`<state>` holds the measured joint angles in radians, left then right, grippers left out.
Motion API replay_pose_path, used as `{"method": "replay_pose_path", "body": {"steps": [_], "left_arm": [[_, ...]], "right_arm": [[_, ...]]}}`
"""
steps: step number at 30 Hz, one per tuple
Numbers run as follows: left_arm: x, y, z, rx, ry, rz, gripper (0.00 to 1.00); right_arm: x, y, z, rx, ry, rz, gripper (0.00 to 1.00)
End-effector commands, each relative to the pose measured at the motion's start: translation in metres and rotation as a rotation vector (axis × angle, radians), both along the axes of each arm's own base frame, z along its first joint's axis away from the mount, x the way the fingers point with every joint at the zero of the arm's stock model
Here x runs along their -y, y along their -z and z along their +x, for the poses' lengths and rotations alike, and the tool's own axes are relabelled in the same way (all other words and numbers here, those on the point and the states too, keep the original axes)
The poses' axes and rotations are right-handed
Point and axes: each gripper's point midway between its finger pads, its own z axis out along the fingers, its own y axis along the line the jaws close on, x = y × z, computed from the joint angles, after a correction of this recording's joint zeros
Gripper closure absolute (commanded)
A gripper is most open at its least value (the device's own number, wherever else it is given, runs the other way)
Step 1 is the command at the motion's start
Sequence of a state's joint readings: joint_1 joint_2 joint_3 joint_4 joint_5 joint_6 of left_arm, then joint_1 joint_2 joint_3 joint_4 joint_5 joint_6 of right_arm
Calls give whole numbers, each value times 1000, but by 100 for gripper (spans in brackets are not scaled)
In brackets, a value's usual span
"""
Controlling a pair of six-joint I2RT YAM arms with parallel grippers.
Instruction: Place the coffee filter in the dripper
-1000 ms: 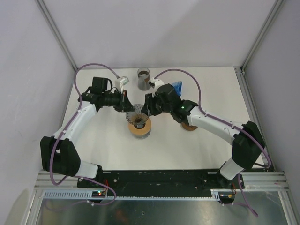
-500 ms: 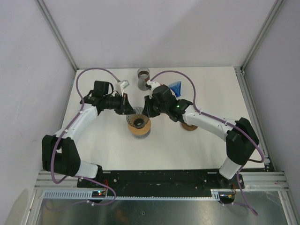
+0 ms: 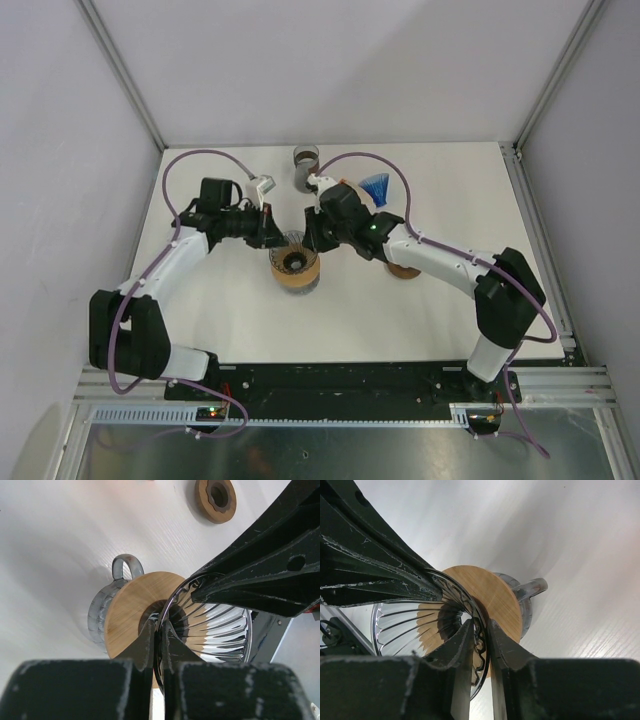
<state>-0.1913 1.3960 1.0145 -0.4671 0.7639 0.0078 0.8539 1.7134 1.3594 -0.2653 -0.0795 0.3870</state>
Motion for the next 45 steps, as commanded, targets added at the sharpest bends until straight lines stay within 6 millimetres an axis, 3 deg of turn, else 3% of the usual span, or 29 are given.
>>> {"method": "replay_pose_path", "body": {"steps": [1, 5, 15, 31, 35, 39, 42, 45], "left_arm": [[-8, 20, 3, 41, -9, 90, 100], [-11, 29, 1, 34, -9, 109, 100], [-27, 62, 7, -23, -68, 209, 100], [-52, 98, 2, -14, -82, 384, 100], [-47, 97, 4, -10, -64, 363, 100], [-31, 63, 14, 52, -45, 268, 100], [-23, 41, 22, 100, -40, 227, 100], [-17, 32, 24, 120, -29, 213, 100]], "right_arm": [[-14, 3, -3, 21, -21, -20, 77], [-20, 8, -6, 19, -39, -21, 76], [-18, 32, -2, -27, -11, -65, 99], [-11, 80, -10, -99, -19, -177, 100], [-11, 70, -9, -66, -18, -170, 100], [-14, 49, -9, -23, -20, -138, 97], [-18, 30, -11, 10, -27, -105, 87], [-21, 8, -13, 49, -39, -68, 76]]}}
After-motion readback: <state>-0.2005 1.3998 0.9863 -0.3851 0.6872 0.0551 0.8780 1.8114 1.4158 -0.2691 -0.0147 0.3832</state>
